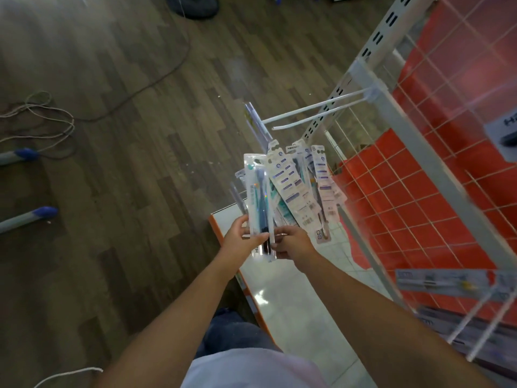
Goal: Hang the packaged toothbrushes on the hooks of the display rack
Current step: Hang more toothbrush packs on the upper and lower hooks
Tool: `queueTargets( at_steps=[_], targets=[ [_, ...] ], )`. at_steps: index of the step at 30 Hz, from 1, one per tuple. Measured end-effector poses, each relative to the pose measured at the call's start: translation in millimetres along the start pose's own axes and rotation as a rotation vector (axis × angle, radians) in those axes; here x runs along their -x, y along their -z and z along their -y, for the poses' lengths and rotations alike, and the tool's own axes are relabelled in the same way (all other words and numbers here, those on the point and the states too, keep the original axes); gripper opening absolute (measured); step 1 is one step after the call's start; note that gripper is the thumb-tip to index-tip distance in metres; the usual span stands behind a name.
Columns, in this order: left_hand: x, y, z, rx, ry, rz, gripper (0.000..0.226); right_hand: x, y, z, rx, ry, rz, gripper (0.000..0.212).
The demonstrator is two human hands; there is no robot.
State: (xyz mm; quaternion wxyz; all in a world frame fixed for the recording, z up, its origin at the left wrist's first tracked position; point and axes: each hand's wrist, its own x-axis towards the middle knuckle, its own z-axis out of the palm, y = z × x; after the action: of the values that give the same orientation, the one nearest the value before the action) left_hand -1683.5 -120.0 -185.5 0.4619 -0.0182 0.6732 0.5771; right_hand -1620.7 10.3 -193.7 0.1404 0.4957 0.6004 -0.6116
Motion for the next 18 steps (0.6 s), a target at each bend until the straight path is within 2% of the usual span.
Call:
queueTargets(
  at_steps=[2,4,6,8,10,13,15,18],
  targets=[
    [2,5,7,0.072,0.013,-0.053,0.064,2,-5,4,0.052,-0.002,0.133,0.032],
    [4,11,13,0.122,0.037,-0.181,0.06,1,-12,9,0.155,-0.029,0.227,0.025],
    [5,17,19,0.154,0.081,-0.293,0.055,-2,-16,14,0.243,-0.038,0.256,0.022],
    [7,23,29,0.167,0.11,-0.334,0.053,-10,-19,19,0.233,-0.004,0.222,0.022],
    [8,28,37,0.179,0.115,-0.348,0.05,-22,-20,21,0.214,0.074,0.05,0.024],
    [8,36,46,0.225,0.123,-0.393,0.048,-46,-9,23,0.326,0.221,-0.361,0.023],
    [7,40,51,0.248,0.134,-0.391,0.048,-60,2,23,0.429,0.259,-0.469,0.029],
    [7,46,62,0.28,0.146,-0.386,0.047,-69,13,21,0.714,0.244,-0.549,0.047]
  ],
)
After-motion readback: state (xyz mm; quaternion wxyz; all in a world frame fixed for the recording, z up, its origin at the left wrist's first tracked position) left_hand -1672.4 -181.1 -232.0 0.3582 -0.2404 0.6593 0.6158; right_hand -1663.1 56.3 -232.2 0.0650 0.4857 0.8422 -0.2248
